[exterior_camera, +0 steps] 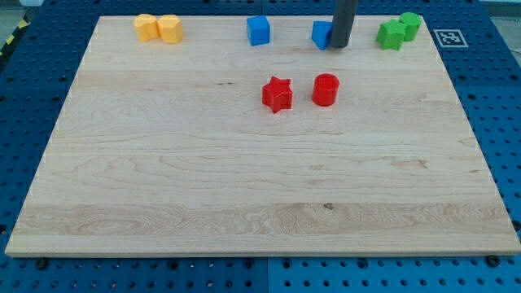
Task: Move the blue triangle to the top center
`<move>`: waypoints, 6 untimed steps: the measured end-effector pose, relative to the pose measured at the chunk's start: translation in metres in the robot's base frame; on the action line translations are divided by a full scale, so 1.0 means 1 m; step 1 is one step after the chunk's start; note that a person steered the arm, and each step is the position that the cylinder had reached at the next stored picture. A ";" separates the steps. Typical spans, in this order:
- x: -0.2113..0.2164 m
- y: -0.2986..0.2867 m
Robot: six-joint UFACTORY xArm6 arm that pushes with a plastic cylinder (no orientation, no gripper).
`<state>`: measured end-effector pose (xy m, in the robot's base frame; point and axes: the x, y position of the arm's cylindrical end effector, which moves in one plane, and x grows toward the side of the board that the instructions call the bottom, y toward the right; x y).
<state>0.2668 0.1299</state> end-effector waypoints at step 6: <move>-0.033 -0.030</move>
<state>0.2335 0.0999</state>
